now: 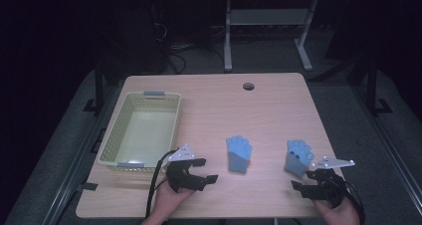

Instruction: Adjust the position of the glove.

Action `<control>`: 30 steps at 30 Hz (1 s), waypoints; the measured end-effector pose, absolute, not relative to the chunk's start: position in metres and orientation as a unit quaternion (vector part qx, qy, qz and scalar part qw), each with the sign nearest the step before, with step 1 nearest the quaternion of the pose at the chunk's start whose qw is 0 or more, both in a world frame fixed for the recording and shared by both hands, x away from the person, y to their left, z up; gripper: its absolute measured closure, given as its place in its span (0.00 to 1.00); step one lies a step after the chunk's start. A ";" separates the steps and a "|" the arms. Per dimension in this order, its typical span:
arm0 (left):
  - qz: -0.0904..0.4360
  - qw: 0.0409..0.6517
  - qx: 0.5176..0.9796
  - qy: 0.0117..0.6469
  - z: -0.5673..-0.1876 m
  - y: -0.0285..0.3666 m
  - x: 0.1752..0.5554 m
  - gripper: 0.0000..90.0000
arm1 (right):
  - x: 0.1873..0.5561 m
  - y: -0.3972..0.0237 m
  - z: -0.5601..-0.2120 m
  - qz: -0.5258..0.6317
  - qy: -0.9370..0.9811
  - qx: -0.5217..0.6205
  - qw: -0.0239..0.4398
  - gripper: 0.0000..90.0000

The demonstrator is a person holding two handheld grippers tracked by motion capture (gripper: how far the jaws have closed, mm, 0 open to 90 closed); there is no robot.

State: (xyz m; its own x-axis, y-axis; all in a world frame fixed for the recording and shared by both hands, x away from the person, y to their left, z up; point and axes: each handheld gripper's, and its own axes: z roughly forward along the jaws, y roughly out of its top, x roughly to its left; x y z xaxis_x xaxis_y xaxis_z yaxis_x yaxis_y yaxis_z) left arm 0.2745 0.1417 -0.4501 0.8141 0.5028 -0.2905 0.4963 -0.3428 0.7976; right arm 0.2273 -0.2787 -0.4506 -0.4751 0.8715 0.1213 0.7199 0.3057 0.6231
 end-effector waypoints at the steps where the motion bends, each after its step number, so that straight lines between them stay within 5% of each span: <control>1: 0.001 0.484 0.820 0.306 -0.451 0.141 0.275 0.24 | 0.227 -0.278 -0.450 0.315 0.797 0.501 0.117 0.33; 30: -0.007 0.496 0.807 0.320 -0.451 0.147 0.274 0.25 | 0.253 -0.267 -0.437 0.309 0.808 0.492 0.094 0.28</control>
State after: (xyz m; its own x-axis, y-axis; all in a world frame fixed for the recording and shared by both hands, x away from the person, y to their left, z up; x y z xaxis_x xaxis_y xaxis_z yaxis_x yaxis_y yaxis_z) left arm 0.2740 0.1466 -0.4512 0.7949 0.5098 -0.3290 0.5237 -0.3027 0.7963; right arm 0.2527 -0.2671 -0.4369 -0.4976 0.8540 0.1520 0.7379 0.3247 0.5916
